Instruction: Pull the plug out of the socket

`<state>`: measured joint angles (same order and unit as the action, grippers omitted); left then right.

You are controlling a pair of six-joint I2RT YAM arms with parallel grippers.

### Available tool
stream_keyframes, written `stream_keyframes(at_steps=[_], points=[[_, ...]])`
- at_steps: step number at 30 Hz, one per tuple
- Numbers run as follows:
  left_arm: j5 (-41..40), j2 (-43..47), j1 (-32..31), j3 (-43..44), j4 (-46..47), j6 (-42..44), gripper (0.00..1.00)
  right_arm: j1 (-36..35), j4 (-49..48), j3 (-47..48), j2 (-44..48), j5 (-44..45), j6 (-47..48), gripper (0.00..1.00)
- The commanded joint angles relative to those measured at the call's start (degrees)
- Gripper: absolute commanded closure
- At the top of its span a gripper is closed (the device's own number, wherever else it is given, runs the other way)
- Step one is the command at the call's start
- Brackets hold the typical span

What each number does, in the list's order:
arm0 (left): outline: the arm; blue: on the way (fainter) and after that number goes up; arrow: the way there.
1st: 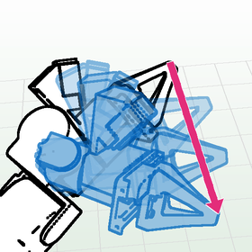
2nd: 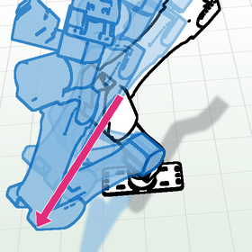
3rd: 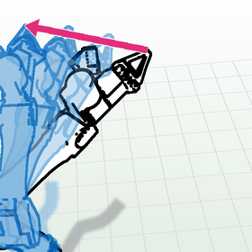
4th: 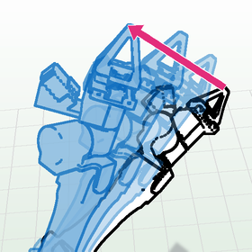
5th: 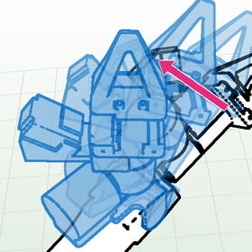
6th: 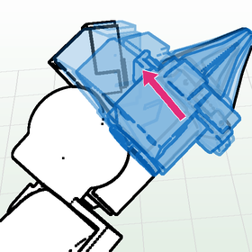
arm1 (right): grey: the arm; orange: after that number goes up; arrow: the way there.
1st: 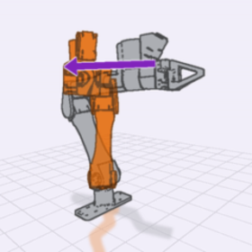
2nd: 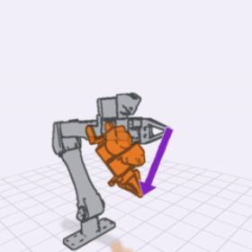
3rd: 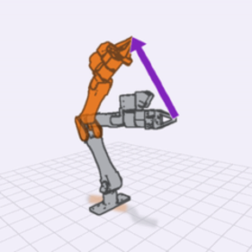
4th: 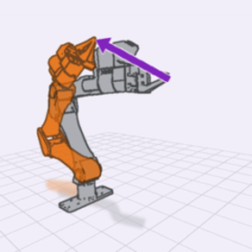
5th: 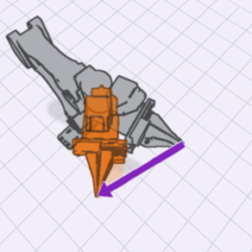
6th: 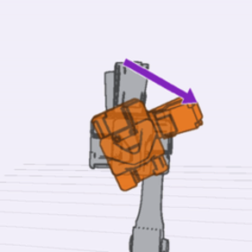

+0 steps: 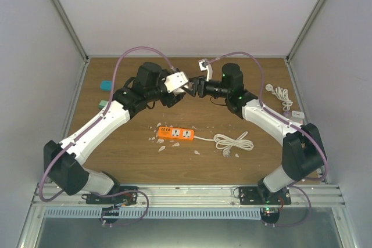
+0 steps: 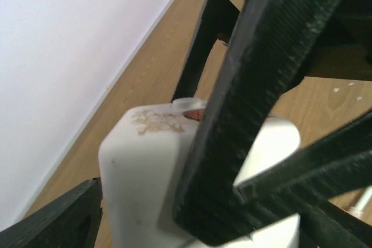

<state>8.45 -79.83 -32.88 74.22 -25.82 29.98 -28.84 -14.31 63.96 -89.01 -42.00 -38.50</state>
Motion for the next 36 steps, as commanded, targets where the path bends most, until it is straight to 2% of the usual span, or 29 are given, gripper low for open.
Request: stream_keyframes(at_steps=[1, 8, 10, 12, 17, 19, 24, 31, 36], points=[[-2.45, -1.35, -0.68, 2.40, 4.72, -0.23, 0.25, 0.28, -4.58, -1.41, -0.46, -1.07, -3.46, 0.58], [-3.25, -1.15, -0.69, 1.14, 5.63, 0.53, 0.46, 0.28, -6.06, -2.53, -0.38, -2.05, -4.66, 0.58], [-2.83, -0.62, -0.56, 0.51, 5.29, 0.44, 0.51, 0.29, -6.04, -2.53, -0.26, -2.19, -4.10, 0.55], [-1.34, 0.42, 0.14, -0.59, 4.77, 0.16, 0.54, 0.43, -5.45, -2.37, -0.04, -2.07, -2.86, 0.45], [1.45, 3.87, 3.69, -3.97, 3.06, -0.31, 0.60, 2.46, -1.24, -0.74, 0.41, -2.84, 3.46, 0.10], [2.86, 5.29, 5.61, -5.53, 1.52, -0.68, 0.62, 3.24, 1.12, -0.20, 0.39, -3.48, 7.02, 0.02], [6.95, 8.48, 12.46, -9.95, -2.47, -0.38, 0.63, 4.04, 7.70, 0.30, 0.89, -4.29, 19.78, 0.00], [11.69, 14.07, 27.53, -18.34, -8.19, 4.60, 0.64, 4.05, 33.04, 6.85, 1.15, -3.77, 50.83, 0.00], [11.00, 17.89, 37.88, -24.89, -12.22, 10.51, 0.63, 4.13, 44.32, 6.08, 3.91, 1.24, 65.16, 0.00]])
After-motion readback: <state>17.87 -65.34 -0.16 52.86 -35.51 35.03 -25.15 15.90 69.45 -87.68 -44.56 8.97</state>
